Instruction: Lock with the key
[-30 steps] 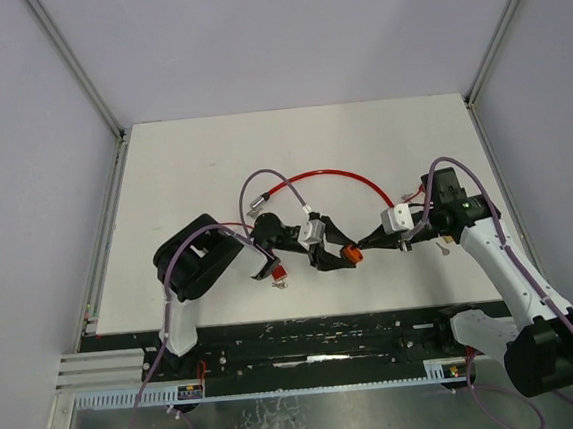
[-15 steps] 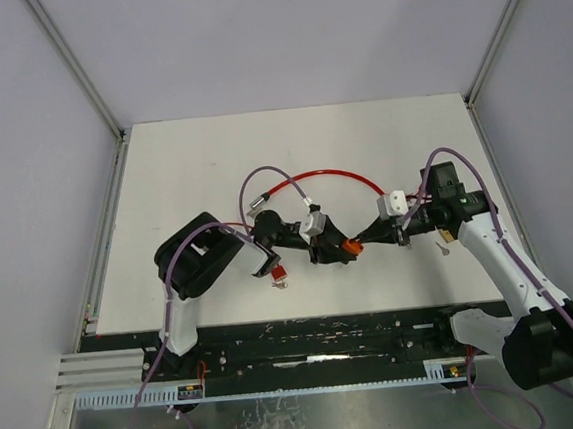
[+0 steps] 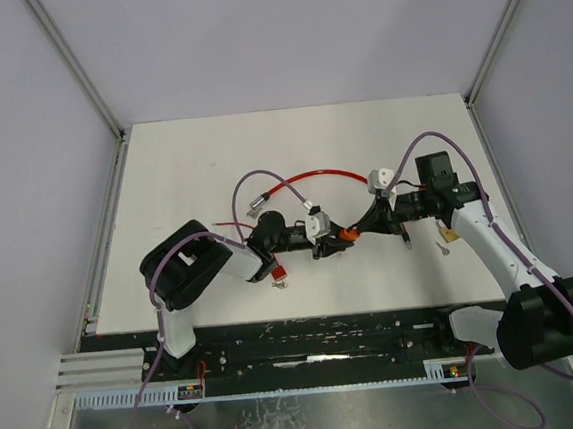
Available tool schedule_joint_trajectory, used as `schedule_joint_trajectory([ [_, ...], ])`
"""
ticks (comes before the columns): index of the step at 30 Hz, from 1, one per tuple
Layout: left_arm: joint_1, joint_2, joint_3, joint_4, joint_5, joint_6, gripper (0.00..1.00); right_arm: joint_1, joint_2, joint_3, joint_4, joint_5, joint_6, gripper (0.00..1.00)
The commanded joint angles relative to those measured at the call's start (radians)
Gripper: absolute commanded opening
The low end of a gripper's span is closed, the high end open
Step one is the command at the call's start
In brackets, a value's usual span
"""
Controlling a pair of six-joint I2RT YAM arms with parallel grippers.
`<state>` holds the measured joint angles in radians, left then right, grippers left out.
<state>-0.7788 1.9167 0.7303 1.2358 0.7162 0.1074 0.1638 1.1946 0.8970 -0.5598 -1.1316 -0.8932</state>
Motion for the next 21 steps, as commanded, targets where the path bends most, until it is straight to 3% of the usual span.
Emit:
schedule_joint_trajectory([
  [1,0.009,-0.051,-0.053,0.070,-0.073,0.107,0.00,-0.003,-0.002,0.086,-0.166,0.049,-0.062,0.18],
  [5,0.006,-0.058,-0.041,0.001,-0.058,0.150,0.00,-0.008,-0.034,0.126,-0.215,0.067,-0.083,0.43],
  [9,0.004,-0.062,-0.038,-0.027,-0.034,0.166,0.00,-0.027,-0.075,0.168,-0.286,0.099,-0.151,0.63],
  [13,-0.005,-0.061,-0.015,-0.085,-0.025,0.174,0.00,-0.029,-0.091,0.091,-0.256,0.075,-0.216,0.84],
  [16,-0.013,-0.061,-0.007,-0.109,-0.022,0.187,0.00,-0.028,-0.069,0.041,-0.235,0.063,-0.266,0.88],
  [21,-0.017,-0.049,0.001,-0.113,-0.021,0.187,0.00,-0.027,-0.049,0.019,-0.187,0.087,-0.257,0.78],
])
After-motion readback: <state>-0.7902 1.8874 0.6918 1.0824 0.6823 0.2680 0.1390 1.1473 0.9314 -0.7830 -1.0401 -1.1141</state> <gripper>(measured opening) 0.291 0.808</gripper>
